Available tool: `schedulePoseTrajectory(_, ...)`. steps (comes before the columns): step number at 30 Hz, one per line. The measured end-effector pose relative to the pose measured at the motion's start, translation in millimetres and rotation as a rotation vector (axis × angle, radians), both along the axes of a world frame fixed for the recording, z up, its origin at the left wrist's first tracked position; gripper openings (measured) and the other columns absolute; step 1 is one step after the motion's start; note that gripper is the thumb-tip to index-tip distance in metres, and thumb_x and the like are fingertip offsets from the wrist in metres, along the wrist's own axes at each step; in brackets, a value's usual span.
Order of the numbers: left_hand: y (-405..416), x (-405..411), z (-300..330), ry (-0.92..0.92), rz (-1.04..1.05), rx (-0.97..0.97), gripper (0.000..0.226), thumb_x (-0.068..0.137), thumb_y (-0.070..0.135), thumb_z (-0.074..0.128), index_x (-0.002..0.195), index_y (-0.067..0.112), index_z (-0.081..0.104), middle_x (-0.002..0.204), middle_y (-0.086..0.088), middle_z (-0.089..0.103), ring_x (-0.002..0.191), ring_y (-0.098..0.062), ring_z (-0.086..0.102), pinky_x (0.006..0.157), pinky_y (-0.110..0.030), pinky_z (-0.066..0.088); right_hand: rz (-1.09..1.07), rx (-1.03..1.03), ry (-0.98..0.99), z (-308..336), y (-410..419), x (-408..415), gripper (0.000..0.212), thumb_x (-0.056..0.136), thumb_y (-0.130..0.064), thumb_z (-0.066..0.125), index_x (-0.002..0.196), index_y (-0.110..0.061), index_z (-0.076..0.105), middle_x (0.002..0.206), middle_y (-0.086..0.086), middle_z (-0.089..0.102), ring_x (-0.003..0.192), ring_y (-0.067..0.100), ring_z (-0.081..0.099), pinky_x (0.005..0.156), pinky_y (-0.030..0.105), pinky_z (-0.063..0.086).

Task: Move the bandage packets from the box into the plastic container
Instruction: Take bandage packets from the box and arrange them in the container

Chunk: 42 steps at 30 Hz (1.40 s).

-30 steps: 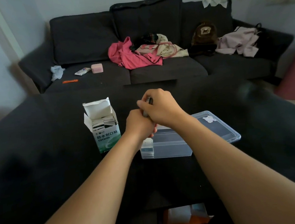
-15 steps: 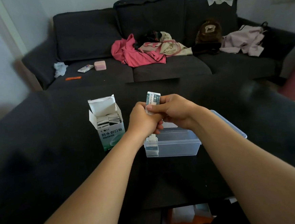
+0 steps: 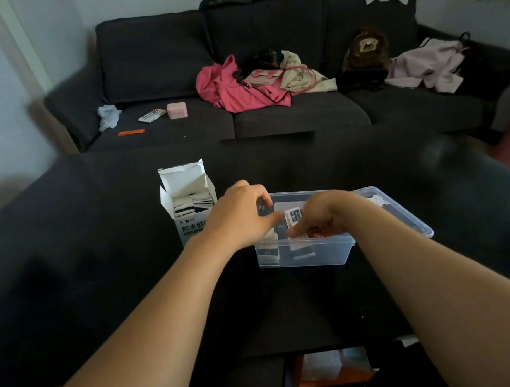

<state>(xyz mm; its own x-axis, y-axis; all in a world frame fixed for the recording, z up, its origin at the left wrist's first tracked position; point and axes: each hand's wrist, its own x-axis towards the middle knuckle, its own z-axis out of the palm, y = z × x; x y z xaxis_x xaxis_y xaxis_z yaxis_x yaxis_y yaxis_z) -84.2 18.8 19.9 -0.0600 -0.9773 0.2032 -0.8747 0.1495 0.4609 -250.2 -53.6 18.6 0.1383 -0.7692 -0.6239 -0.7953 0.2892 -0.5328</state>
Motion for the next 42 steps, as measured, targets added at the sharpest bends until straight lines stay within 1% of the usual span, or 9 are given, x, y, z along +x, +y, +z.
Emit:
schedulePoseTrajectory(4,2.4,-3.9,-3.8,-0.106,-0.013,0.061,0.037,0.085,0.050,0.075,0.112,0.027,0.065,0.116,0.004,0.046,0.097,-0.014,0.054,0.076,-0.031,0.044,0.039,-0.022,0.091,-8.8,1.2,3.7,0.031,0.087,-0.026,0.077,0.104,-0.005,0.062,0.096,0.008,0.064,0.094,0.021,0.061,0.093,0.034,0.051)
schedulePoseTrajectory(9,0.5,-6.5,-3.8,-0.110,0.047,0.065,0.034,0.086,0.048,0.075,0.111,0.027,0.065,0.117,0.003,0.047,0.091,-0.014,0.053,0.073,-0.030,0.042,0.111,-0.106,0.159,-9.2,-0.1,9.1,0.027,0.090,-0.028,0.074,0.099,-0.007,0.061,0.098,0.008,0.063,0.099,0.022,0.062,0.102,0.036,0.051)
schedulePoseTrajectory(13,0.7,-6.0,-4.7,-0.114,0.049,0.101,0.031,0.086,0.039,0.077,0.112,0.028,0.064,0.118,0.001,0.043,0.093,-0.019,0.056,0.076,-0.032,0.046,0.160,-0.159,0.224,-9.1,2.0,9.0,0.027,0.090,-0.030,0.074,0.099,-0.007,0.061,0.084,0.005,0.060,0.073,0.015,0.058,0.083,0.029,0.050)
schedulePoseTrajectory(18,-1.2,-7.5,-7.0,-0.081,0.097,0.129,0.038,0.087,0.026,0.077,0.120,0.025,0.060,0.125,-0.004,0.037,0.089,-0.018,0.054,0.078,-0.029,0.044,0.223,-0.241,0.291,-14.2,1.1,9.5,0.028,0.089,-0.025,0.075,0.109,-0.010,0.061,0.083,0.002,0.061,0.072,0.012,0.058,0.066,0.024,0.047)
schedulePoseTrajectory(25,-1.5,-6.8,-9.7,-0.070,0.099,0.145,0.035,0.087,0.032,0.075,0.119,0.025,0.064,0.125,-0.004,0.042,0.099,-0.024,0.058,0.083,-0.032,0.047,0.299,-0.243,0.318,-12.6,6.1,13.9,0.041,0.087,-0.010,0.075,0.125,-0.013,0.061,0.116,0.006,0.068,0.077,0.016,0.065,0.059,0.020,0.053)
schedulePoseTrajectory(28,-2.7,-6.1,-11.4,-0.068,0.113,0.140,0.031,0.088,0.032,0.075,0.116,0.024,0.066,0.121,-0.003,0.044,0.098,-0.023,0.057,0.081,-0.032,0.045,0.319,-0.274,0.364,-15.9,4.1,15.1,0.042,0.085,-0.011,0.078,0.125,-0.011,0.065,0.119,0.008,0.069,0.102,0.021,0.069,0.091,0.033,0.058)
schedulePoseTrajectory(30,-3.6,-5.2,-12.3,-0.066,0.119,0.130,0.029,0.088,0.030,0.074,0.115,0.024,0.066,0.119,-0.003,0.045,0.095,-0.021,0.055,0.079,-0.030,0.041,0.305,-0.256,0.335,-15.1,3.3,16.2,0.040,0.086,-0.012,0.078,0.123,-0.010,0.066,0.120,0.010,0.069,0.105,0.023,0.070,0.096,0.037,0.057)
schedulePoseTrajectory(37,-4.4,-5.7,-12.8,-0.059,0.120,0.131,0.027,0.090,0.032,0.071,0.116,0.024,0.067,0.121,-0.004,0.047,0.098,-0.021,0.055,0.080,-0.030,0.041,0.231,-0.209,0.238,-11.7,2.4,17.9,0.035,0.091,-0.019,0.073,0.124,-0.011,0.064,0.114,0.010,0.068,0.076,0.014,0.066,0.048,0.019,0.049)
schedulePoseTrajectory(42,-3.5,-6.4,-12.4,-0.056,0.115,0.130,0.028,0.091,0.032,0.070,0.117,0.024,0.067,0.123,-0.005,0.047,0.097,-0.021,0.054,0.080,-0.030,0.042,0.246,-0.293,0.263,-13.2,3.6,17.8,0.037,0.092,-0.024,0.071,0.124,-0.008,0.065,0.115,0.008,0.065,0.094,0.020,0.062,0.078,0.028,0.049)
